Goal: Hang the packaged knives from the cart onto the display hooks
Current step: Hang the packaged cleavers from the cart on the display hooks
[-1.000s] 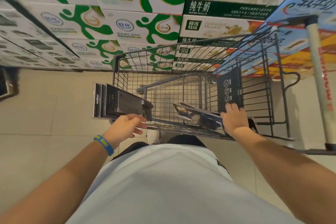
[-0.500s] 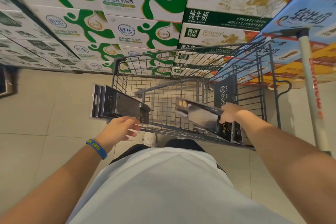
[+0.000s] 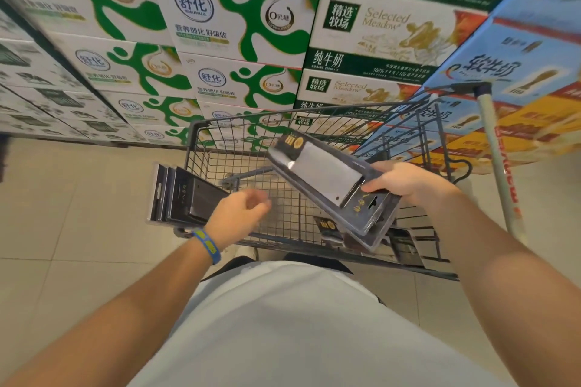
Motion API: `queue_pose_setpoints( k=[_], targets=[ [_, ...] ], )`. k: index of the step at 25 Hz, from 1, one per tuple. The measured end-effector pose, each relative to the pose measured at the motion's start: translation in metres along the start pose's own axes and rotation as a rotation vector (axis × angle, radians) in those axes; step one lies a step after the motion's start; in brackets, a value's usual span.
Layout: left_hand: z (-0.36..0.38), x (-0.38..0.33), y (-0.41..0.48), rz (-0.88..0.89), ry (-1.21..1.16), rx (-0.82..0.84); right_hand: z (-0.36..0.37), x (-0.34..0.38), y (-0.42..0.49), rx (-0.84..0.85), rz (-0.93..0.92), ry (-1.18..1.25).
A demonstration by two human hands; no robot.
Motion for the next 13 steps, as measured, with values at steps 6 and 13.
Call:
queue_pose_setpoints(
  k=[6,13],
  targets=[
    [-0.061,-0.125,0.009,0.515,0.479,-0.285,-0.036,0.150,-0.038,0.091,-0.406,-0.665],
    [-0.051,-0.167,0.002,0.553,0.329,0.262,-0.071,0.258,-0.107,-0.061,-0.639,-0.591]
  ],
)
Point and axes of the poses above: each hand's wrist, its own y-axis towards the middle knuckle, its own z-axis out of the palm, x = y × z, the point moved 7 cm from there along y, towards the middle knuckle, and after that the axes turned 13 degrees about -z, right-handed, at the moved point
